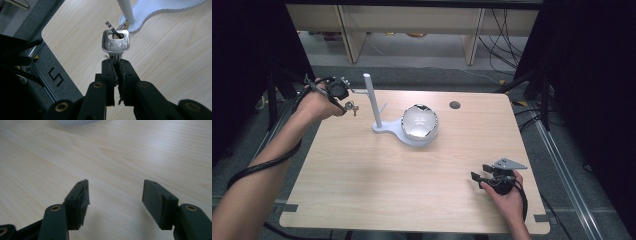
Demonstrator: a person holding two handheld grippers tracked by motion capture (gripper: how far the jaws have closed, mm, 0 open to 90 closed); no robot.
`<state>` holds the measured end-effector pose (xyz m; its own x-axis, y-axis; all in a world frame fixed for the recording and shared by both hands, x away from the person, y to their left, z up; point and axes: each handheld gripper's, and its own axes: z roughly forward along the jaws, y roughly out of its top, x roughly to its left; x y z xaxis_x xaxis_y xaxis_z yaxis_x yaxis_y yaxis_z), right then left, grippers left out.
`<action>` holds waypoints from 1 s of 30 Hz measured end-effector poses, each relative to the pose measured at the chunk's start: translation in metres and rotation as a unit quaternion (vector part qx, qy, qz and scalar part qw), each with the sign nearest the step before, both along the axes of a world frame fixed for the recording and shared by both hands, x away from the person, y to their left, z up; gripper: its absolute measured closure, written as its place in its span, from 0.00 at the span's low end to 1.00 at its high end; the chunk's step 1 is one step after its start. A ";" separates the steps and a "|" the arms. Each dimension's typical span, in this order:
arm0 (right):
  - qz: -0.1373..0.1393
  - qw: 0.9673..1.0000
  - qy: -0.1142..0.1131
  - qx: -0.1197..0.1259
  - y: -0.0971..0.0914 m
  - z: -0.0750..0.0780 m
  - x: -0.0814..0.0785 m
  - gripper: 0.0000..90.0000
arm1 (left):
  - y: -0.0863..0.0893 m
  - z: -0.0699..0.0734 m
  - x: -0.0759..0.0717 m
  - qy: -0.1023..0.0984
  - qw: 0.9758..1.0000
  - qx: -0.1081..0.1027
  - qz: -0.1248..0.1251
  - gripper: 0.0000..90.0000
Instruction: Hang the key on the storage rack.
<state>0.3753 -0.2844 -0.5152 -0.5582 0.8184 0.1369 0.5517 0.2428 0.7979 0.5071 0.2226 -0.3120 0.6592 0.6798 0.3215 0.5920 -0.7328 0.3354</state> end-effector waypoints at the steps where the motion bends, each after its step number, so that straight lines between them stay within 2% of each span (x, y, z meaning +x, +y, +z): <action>1: -0.002 1.000 -0.008 -0.005 0.000 0.000 0.000 0.44 | -0.001 0.002 0.000 0.001 1.000 0.002 -0.002 0.92; 5: 0.001 1.000 0.001 0.000 0.000 0.000 0.000 0.44 | -0.005 0.008 0.000 -0.006 1.000 0.001 -0.009 0.92; 6: -0.016 1.000 0.003 0.000 0.002 0.000 -0.002 0.44 | -0.006 0.010 0.000 -0.008 1.000 0.000 -0.009 0.92; 11: -0.012 1.000 -0.001 0.000 0.002 0.000 -0.002 0.44 | -0.008 0.016 0.006 -0.014 1.000 -0.004 -0.006 0.92; 12: -0.013 1.000 0.001 0.007 0.003 0.000 -0.002 0.43 | -0.008 0.017 0.008 -0.014 1.000 -0.004 -0.005 0.92; 16: -0.011 1.000 0.000 -0.002 0.002 0.000 -0.002 0.43 | -0.008 0.019 0.012 -0.013 1.000 -0.007 -0.002 0.92; 23: -0.010 1.000 -0.001 -0.003 0.002 0.000 -0.002 0.43 | -0.008 0.020 0.018 -0.017 1.000 -0.017 0.002 0.92; 30: -0.010 1.000 -0.001 -0.002 0.002 0.000 -0.002 0.43 | -0.002 0.017 0.022 -0.015 0.999 -0.033 0.019 0.92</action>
<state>0.3733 -0.2822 -0.5150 -0.5413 0.8303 0.1324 0.5558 0.2352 0.7974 0.5295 0.2206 -0.2954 0.6239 0.7243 0.2935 0.6077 -0.6858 0.4004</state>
